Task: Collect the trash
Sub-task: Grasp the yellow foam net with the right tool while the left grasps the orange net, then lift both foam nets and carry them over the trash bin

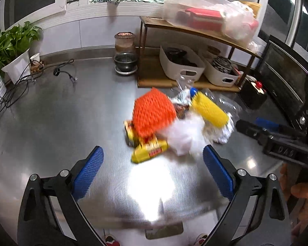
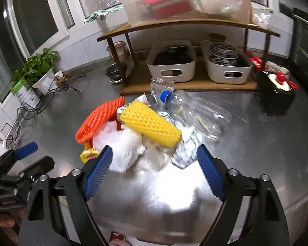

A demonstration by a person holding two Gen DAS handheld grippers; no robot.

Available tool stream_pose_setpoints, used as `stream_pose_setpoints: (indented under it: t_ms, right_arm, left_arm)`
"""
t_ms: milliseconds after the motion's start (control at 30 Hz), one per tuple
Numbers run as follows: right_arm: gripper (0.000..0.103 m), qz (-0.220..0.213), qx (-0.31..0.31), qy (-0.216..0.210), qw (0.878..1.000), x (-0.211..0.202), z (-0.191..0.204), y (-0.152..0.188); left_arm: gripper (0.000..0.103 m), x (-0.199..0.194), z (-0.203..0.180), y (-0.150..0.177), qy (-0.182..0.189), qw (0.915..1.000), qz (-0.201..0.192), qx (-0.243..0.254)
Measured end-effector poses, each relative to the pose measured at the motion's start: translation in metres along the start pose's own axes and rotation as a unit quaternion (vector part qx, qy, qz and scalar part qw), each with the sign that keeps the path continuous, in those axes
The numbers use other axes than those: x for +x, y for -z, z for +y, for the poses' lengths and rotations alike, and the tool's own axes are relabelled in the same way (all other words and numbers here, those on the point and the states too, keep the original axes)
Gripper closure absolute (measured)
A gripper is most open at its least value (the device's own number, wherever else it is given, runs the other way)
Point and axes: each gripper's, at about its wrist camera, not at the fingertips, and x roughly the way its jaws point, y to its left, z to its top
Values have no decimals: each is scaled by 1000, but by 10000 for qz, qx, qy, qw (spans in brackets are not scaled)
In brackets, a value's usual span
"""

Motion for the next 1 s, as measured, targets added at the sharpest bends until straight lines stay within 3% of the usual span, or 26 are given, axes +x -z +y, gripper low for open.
stream_pose_setpoints:
  t_ms: [400, 533, 733, 900, 1000]
  right_arm:
    - [32, 139, -241, -57, 9996, 50, -2, -22]
    - [42, 302, -335, -118, 9989, 64, 0, -21]
    - [66, 473, -350, -205, 9981, 75, 1, -20]
    - [80, 489, -414, -170, 9978, 76, 2, -19]
    - [83, 404, -413, -178, 9982, 70, 3, -20]
  left_arm:
    - [25, 63, -13, -47, 59, 9998, 161, 132]
    - [33, 83, -12, -48, 100, 9993, 361, 81]
    - [62, 100, -6, -42, 205, 9977, 644, 52]
    - [92, 101, -1, -40, 230, 9976, 656, 60]
    - [93, 96, 1, -41, 214, 9981, 575, 70]
